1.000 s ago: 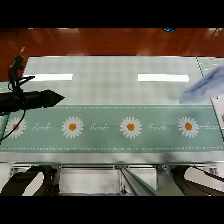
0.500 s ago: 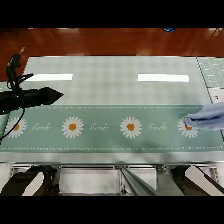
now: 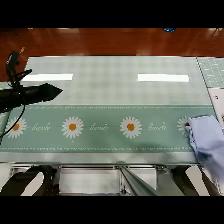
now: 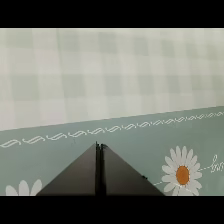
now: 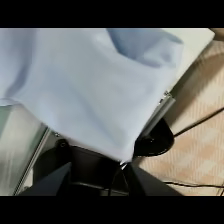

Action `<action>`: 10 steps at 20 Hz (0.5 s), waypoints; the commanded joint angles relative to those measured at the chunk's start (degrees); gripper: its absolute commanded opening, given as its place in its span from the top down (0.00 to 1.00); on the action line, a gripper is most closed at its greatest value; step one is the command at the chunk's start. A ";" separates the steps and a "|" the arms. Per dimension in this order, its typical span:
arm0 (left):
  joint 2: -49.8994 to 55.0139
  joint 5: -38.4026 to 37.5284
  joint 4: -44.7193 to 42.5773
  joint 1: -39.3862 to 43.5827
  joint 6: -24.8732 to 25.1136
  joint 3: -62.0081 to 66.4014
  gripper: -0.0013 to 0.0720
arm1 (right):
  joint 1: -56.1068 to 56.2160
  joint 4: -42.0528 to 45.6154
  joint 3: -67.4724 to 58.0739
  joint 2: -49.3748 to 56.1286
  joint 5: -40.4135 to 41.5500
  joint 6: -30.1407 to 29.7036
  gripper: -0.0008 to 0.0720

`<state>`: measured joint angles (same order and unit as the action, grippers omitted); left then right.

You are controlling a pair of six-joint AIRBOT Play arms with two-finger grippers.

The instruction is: Fold the shirts.

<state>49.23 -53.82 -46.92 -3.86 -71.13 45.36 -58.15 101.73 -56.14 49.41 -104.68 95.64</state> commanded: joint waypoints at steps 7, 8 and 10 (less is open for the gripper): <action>8.41 2.29 0.00 -1.25 1.20 12.72 0.96 | -0.92 -24.09 -10.47 1.60 15.85 1.14 0.96; 9.77 1.25 0.07 -1.16 0.70 17.09 0.96 | 0.55 -37.03 -12.44 1.79 24.28 0.83 0.96; 12.50 0.28 0.46 0.46 -1.84 26.16 0.96 | 9.16 -57.96 -14.12 1.79 41.24 -4.90 0.96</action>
<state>58.28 -52.01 -46.85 -4.38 -70.81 61.10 -55.55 74.81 -65.84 50.61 -85.12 95.68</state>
